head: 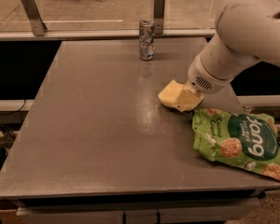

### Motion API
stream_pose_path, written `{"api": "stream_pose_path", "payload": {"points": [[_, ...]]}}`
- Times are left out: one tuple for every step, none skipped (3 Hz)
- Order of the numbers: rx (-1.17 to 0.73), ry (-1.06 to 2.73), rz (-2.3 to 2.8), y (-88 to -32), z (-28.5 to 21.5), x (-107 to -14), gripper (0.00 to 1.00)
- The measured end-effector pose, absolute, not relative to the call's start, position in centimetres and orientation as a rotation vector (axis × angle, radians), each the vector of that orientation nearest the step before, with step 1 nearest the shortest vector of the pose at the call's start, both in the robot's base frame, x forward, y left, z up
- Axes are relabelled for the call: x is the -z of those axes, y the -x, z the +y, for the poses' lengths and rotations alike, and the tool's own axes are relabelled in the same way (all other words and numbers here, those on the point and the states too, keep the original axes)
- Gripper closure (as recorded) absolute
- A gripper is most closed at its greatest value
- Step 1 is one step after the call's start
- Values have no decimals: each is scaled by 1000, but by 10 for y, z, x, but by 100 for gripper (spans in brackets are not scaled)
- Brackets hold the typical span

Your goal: Move sponge near green rice chip bag

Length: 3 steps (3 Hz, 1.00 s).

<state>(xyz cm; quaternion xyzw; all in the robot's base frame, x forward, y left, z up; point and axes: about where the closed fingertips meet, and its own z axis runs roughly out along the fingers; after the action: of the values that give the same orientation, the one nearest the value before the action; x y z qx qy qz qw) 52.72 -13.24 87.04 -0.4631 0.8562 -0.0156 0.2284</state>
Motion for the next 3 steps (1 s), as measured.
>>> {"api": "stream_pose_path", "payload": {"points": [[40,1270,2364,-527,-134,-869,4],[41,1271,2363,-527,-133,-869,0],[37,1273,2359,-527,-133,-869,0]]}}
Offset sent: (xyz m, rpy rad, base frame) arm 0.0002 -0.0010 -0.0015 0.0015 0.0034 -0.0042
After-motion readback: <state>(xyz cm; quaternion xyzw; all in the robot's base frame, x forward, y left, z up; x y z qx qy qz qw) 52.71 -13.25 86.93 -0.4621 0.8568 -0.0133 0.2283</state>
